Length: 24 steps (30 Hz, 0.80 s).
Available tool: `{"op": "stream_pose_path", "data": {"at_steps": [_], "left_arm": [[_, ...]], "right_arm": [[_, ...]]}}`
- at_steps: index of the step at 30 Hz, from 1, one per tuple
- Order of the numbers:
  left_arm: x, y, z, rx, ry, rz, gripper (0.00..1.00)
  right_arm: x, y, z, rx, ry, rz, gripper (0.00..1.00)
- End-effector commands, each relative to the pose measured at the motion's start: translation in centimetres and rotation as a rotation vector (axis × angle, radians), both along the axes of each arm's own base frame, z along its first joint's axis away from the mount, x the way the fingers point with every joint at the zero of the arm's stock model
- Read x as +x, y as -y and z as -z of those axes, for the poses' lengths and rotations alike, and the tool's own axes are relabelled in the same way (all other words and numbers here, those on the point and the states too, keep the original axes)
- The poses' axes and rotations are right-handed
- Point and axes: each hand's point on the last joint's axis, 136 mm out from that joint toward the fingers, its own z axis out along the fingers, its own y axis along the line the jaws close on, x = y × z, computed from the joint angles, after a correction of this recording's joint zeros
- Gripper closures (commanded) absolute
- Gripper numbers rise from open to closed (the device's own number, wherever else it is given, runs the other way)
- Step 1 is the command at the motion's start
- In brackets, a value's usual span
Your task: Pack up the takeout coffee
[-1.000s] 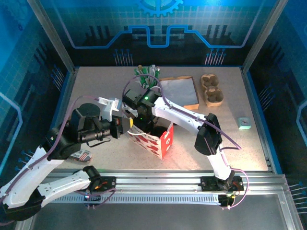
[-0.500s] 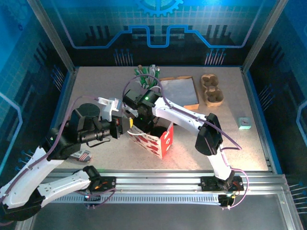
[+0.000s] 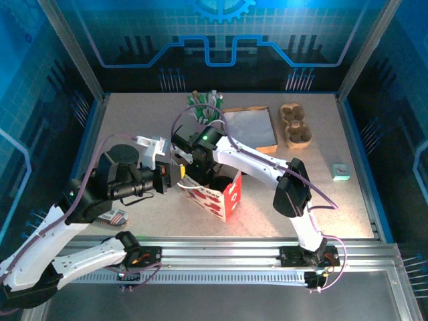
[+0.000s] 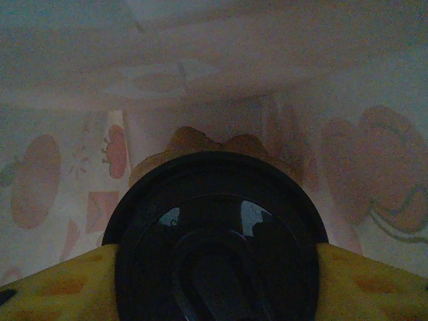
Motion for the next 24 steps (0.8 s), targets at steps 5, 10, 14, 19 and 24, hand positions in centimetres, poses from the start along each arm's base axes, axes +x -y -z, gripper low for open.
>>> {"op": "stream_pose_path", "data": {"at_steps": [5, 10, 14, 19, 24], "left_arm": [[-0.52, -0.17, -2.52, -0.039, 0.086, 0.024, 1.0], [-0.56, -0.23, -2.57, -0.037, 0.089, 0.024, 1.0], [-0.56, -0.25, -2.62, -0.036, 0.091, 0.024, 1.0], [-0.63, -0.38, -2.64, -0.035, 0.094, 0.023, 1.0], [-0.73, -0.45, -2.67, -0.036, 0.095, 0.024, 1.0]], "right_arm": [[-1.66, 3.3, 5.63, -0.183, -0.142, 0.029, 0.48], [-1.7, 3.3, 5.86, -0.185, -0.145, 0.029, 0.47], [-1.8, 3.32, 6.02, -0.185, -0.151, 0.03, 0.47], [-1.82, 3.34, 6.17, -0.186, -0.152, 0.031, 0.47], [-1.87, 3.35, 6.2, -0.184, -0.153, 0.034, 0.47]]}}
